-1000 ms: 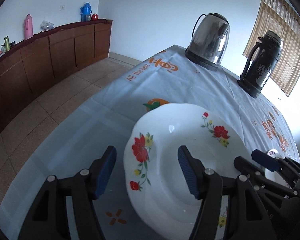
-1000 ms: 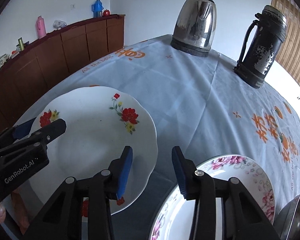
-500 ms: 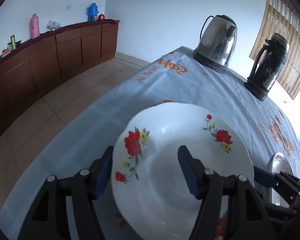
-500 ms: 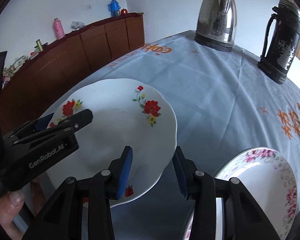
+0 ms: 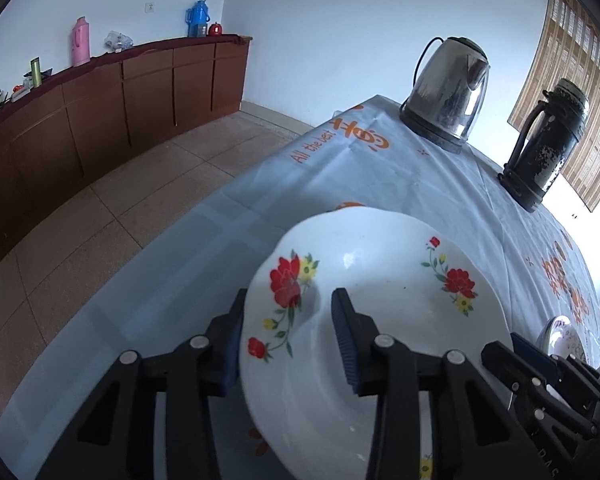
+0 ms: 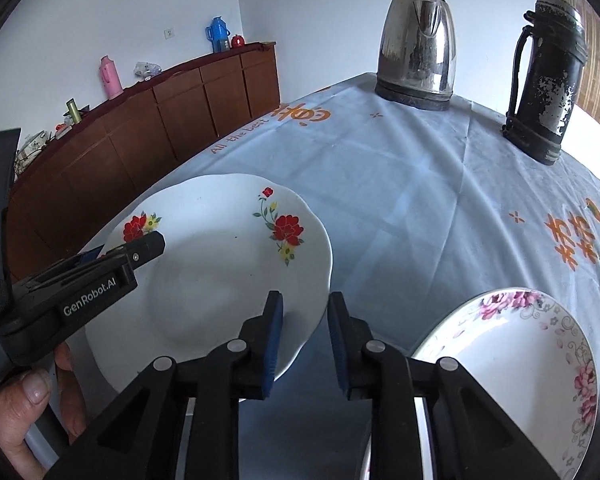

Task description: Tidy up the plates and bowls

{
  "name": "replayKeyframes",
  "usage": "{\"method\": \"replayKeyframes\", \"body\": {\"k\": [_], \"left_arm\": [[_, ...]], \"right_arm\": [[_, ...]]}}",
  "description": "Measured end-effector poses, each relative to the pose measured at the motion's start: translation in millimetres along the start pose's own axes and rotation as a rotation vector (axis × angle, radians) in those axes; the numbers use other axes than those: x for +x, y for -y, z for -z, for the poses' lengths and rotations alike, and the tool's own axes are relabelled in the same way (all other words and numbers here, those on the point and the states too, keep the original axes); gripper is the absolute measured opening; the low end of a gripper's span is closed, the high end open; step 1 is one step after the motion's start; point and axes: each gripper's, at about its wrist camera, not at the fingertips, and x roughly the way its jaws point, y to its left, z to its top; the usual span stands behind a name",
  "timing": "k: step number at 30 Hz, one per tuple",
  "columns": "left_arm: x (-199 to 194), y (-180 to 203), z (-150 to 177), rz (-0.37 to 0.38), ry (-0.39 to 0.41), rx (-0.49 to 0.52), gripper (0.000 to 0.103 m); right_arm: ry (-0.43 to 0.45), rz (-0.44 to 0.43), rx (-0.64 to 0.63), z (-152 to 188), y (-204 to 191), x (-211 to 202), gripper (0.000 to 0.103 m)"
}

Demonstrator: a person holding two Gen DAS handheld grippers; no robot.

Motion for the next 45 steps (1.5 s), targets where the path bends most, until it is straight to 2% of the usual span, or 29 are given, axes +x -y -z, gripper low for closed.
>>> {"method": "replayKeyframes", "body": {"k": [9,18,24,45], "left_arm": [[-0.6,2.9,0.2,-0.015,0.007,0.008,0.038],[-9.0,4.8,1.0,-0.016,0.053,0.02,0.038],[-11.2,5.4,0.5,-0.012,0.069,0.027,0.038],[-29.0,22.1,4.9,0.05,0.142,0.092,0.038]], "right_arm": [[0.016,-0.006,0.003,5.7,-0.1,-2.5,0.026],[0.081,0.007,-0.012,8.8,-4.8,-19.7,0.026],[0.086,-0.001,-0.007,13.2,-2.4,-22.0,0.026],[0.168,0.05,0.004,25.7,1.4,-50.4,0.026]]}}
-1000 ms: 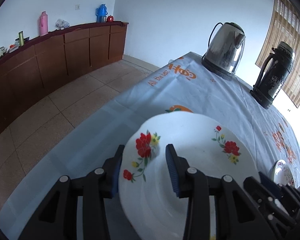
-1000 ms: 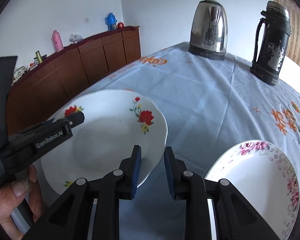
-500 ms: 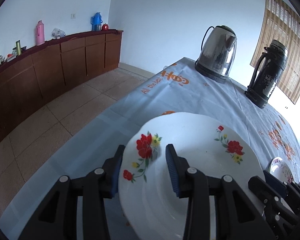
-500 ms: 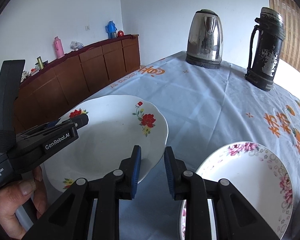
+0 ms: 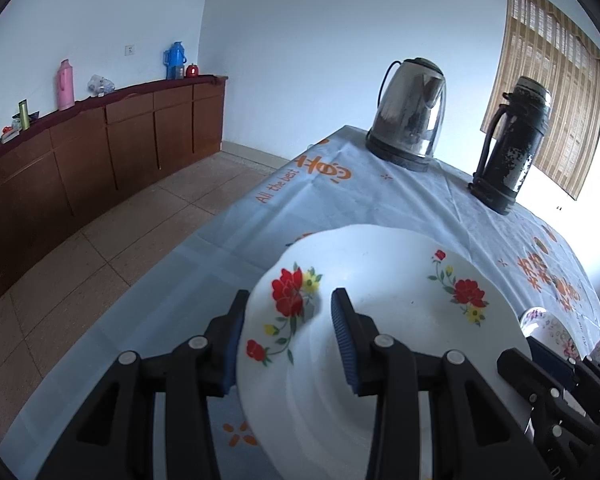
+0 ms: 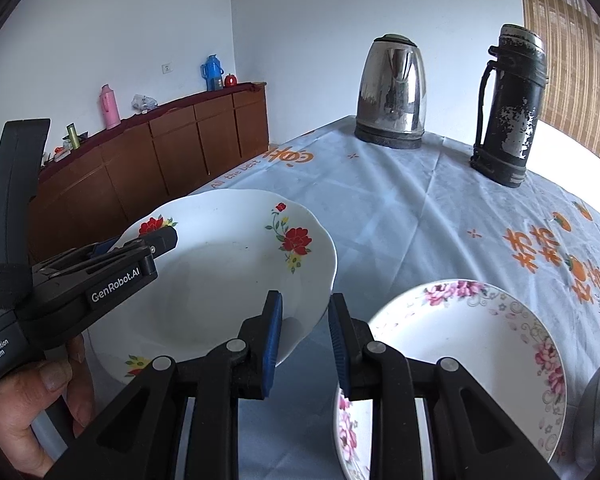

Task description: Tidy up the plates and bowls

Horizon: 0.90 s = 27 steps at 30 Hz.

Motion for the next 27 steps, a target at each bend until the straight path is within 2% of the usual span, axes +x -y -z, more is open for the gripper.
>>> {"method": "replayKeyframes", "body": {"k": [27], "left_arm": [[-14.7,22.5,-1.2,0.069,0.065,0.052,0.038]], "right_arm": [[0.017,0.017,0.049,13.4,17.0,-17.8,0.026]]}}
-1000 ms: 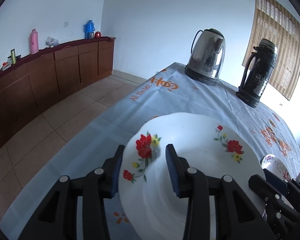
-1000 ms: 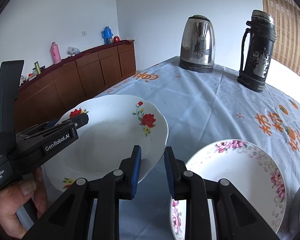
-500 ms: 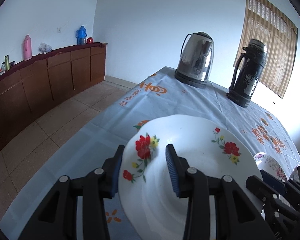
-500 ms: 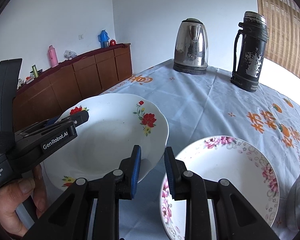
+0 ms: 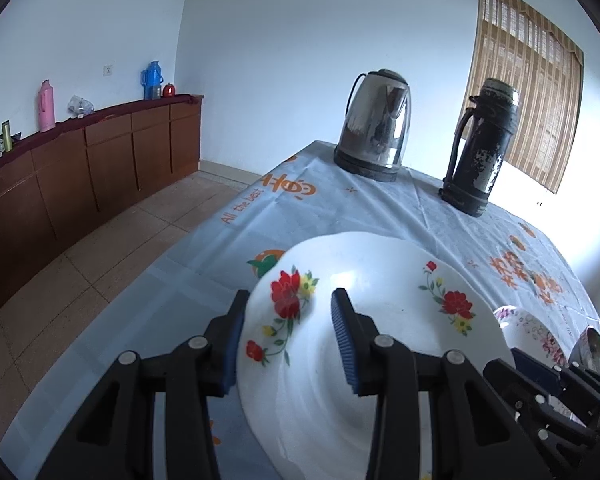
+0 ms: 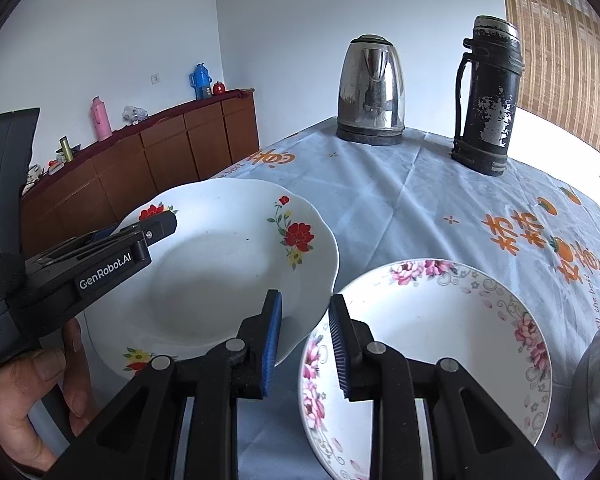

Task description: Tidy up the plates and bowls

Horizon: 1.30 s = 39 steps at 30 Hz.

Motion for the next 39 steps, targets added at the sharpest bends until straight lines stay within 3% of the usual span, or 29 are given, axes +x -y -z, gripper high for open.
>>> {"method": "replayKeyframes", "body": {"k": [20,39], "left_arm": [[-13.4,23.8,1.6,0.015,0.015,0.031,0.038],[-25.5,69.4,2.8,0.051,0.018,0.07,0.038]], "right_arm": [[0.018,0.009,0.025,6.9,16.7,-14.1,0.026],[0.037,0.042,0.078,15.5,52.3,-31.3,0.026]]}}
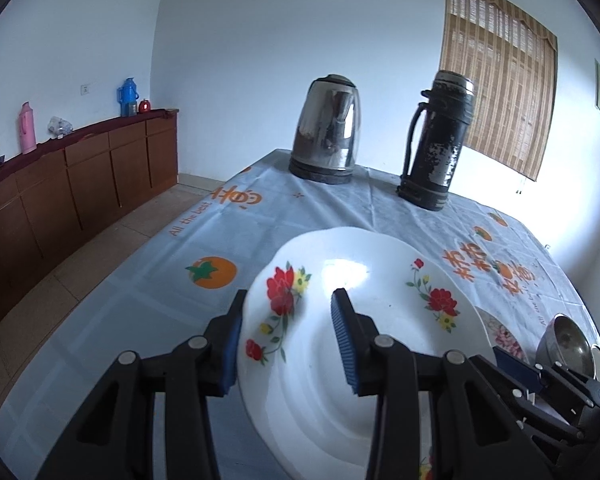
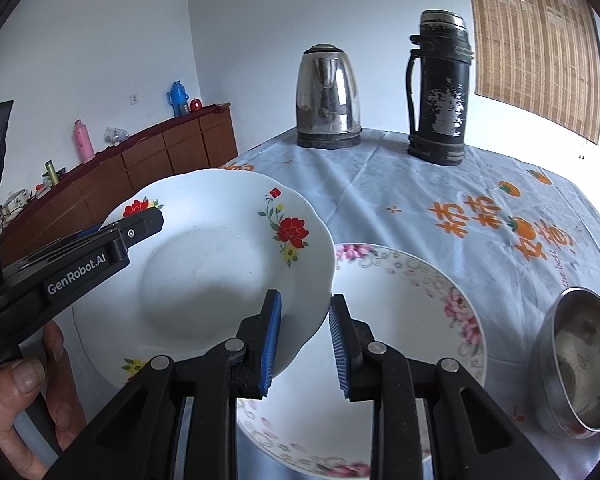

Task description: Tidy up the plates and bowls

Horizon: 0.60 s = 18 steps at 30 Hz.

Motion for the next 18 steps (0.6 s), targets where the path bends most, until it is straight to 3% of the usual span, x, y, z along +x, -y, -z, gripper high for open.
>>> {"method": "replayKeyframes", "body": {"k": [18], "left_arm": [[4.7,43.2,2.4,0.03,-0.008,0.042,0.038]], "right_arm": [[0.014,0.045,0.053,7.2,37.9,-12.4,0.026]]}}
